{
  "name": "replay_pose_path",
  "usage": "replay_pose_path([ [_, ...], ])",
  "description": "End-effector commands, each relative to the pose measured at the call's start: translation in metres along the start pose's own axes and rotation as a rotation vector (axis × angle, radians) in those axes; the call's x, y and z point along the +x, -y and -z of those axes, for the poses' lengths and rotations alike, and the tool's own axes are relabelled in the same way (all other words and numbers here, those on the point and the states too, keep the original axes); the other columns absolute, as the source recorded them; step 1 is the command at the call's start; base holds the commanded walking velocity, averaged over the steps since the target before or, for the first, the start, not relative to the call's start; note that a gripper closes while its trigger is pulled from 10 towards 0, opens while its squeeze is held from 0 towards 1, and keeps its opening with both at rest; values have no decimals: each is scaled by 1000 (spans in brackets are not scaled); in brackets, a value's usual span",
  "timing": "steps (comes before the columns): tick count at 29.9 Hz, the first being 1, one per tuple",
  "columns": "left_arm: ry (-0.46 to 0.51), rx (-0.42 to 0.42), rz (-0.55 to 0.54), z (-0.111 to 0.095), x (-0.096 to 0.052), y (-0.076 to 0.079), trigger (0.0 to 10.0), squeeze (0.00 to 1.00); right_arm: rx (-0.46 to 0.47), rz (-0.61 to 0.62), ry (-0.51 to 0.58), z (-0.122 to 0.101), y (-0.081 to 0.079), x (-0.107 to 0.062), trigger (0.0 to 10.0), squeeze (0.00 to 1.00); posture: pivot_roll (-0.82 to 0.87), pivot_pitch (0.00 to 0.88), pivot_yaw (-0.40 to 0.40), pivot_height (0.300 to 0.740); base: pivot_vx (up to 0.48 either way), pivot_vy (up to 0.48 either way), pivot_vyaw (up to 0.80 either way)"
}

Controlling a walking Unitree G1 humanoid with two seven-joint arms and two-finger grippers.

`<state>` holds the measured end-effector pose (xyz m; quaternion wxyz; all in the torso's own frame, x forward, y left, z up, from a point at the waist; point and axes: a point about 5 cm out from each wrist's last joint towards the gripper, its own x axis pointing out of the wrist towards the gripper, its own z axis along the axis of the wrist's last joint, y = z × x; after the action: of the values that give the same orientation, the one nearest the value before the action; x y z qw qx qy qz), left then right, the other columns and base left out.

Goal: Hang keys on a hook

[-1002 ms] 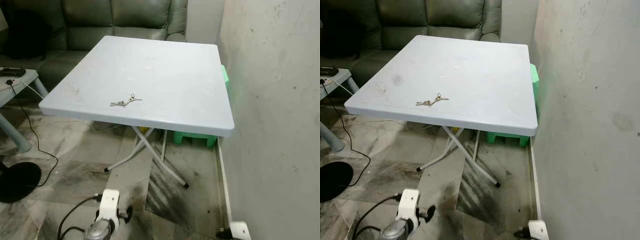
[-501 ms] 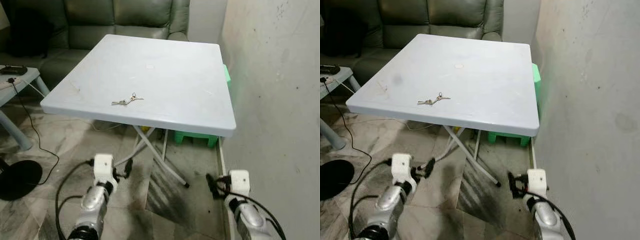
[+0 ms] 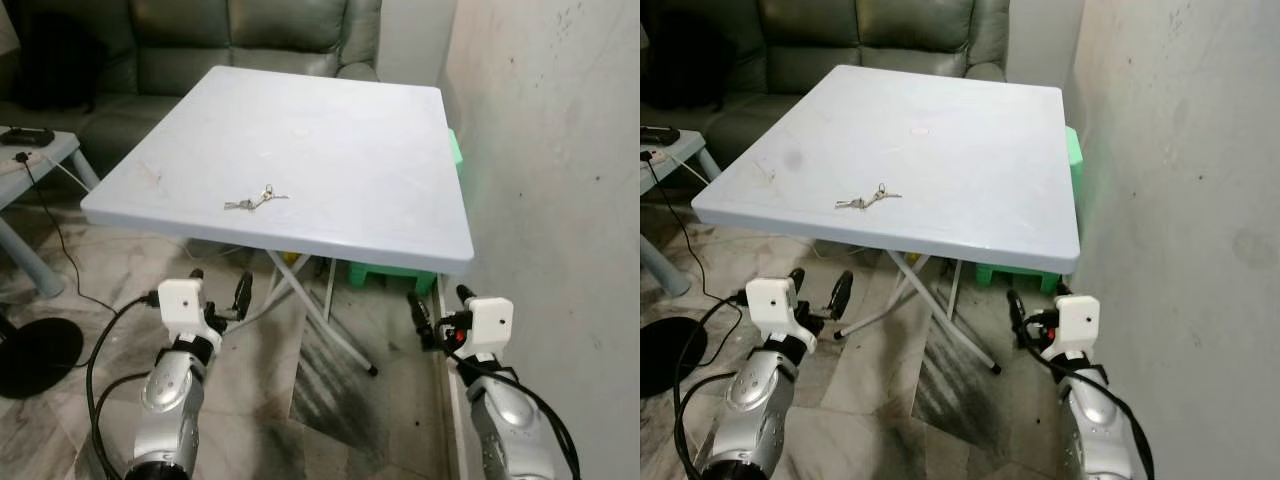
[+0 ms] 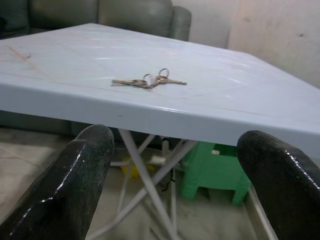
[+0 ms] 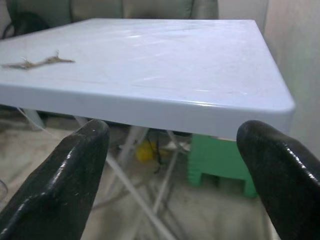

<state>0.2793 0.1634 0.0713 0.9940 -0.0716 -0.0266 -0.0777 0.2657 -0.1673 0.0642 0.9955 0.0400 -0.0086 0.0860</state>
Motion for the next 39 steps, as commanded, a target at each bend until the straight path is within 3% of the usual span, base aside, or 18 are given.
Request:
replay_pose_path([
  [1,4,12,13,-4,0,3,10000,0,11,-12,9,-5,-4,0,10000,0,-41,3,-6,740,0,0,0],
  [5,20,-6,-39,-11,-4,-3,10000,0,13,-22,19,-11,-9,-5,10000,0,-39,2,-4,740,0,0,0],
  [11,42,-28,-76,-25,0,-11,10000,0,7,12,30,-24,-1,-1,10000,0,-32,2,-8,740,0,0,0],
  [28,27,-26,-34,-32,7,-6,10000,0,-3,9,2,-25,-2,-3,10000,0,-32,0,-10,740,0,0,0],
  [39,35,-34,-7,-35,12,-1,10000,0,-19,17,2,-26,2,-3,10000,0,-38,0,-9,740,0,245,0],
])
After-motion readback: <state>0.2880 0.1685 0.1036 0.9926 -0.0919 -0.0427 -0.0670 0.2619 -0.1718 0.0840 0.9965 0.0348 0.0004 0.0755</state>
